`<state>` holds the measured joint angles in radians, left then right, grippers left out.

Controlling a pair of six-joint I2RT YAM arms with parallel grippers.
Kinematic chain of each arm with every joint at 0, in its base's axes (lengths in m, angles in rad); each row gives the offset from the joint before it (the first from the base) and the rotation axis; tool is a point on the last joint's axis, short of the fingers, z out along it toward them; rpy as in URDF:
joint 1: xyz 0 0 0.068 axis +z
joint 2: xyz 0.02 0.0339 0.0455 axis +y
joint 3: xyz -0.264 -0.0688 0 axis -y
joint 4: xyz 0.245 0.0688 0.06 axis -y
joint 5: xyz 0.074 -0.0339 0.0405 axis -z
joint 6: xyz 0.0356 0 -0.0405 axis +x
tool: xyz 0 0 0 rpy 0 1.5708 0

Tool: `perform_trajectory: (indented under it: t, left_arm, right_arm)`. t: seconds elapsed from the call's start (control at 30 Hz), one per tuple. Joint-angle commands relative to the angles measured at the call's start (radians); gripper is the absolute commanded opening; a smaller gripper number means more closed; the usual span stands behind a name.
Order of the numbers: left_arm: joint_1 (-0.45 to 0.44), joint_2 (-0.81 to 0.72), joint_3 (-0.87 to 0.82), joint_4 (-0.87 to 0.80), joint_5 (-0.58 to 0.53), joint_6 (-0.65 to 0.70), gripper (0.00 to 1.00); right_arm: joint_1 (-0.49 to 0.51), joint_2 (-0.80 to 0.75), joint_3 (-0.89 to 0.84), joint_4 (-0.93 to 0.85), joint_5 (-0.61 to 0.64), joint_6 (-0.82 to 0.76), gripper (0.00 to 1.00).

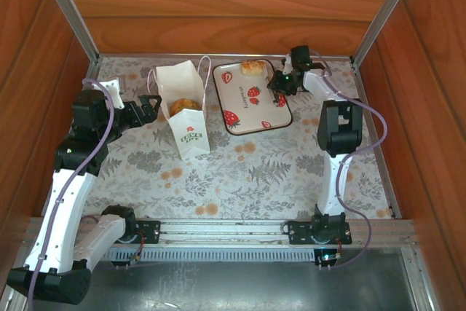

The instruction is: Place the fake bread into the paper bag

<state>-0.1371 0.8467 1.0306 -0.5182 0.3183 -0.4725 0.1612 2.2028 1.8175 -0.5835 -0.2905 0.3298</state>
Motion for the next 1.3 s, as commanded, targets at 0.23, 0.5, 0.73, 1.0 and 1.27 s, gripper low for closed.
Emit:
perform_trajectory:
  t: [0.23,0.5,0.73,1.0,1.27]
  left_arm:
    - [0.009,-0.006,-0.003,-0.012,-0.002,-0.007,1.0]
    - [0.009,0.006,0.002,-0.013,0.001,-0.005,1.0]
    - [0.009,0.008,0.006,-0.013,0.001,-0.002,1.0]
    - [0.009,0.013,0.01,-0.013,-0.001,-0.001,1.0]
    - [0.009,0.016,0.01,-0.012,0.0,0.001,1.0]
  right_arm:
    - [-0.005,-0.005,0.038,-0.024,0.005,-0.093,0.44]
    - [-0.008,-0.037,0.006,0.017,-0.039,-0.124,0.45]
    - [-0.007,-0.036,0.013,0.036,-0.067,-0.117,0.45]
    - [-0.007,-0.012,0.02,0.007,-0.108,-0.131,0.44]
    - [-0.004,-0.063,-0.023,0.008,-0.148,-0.149,0.23]
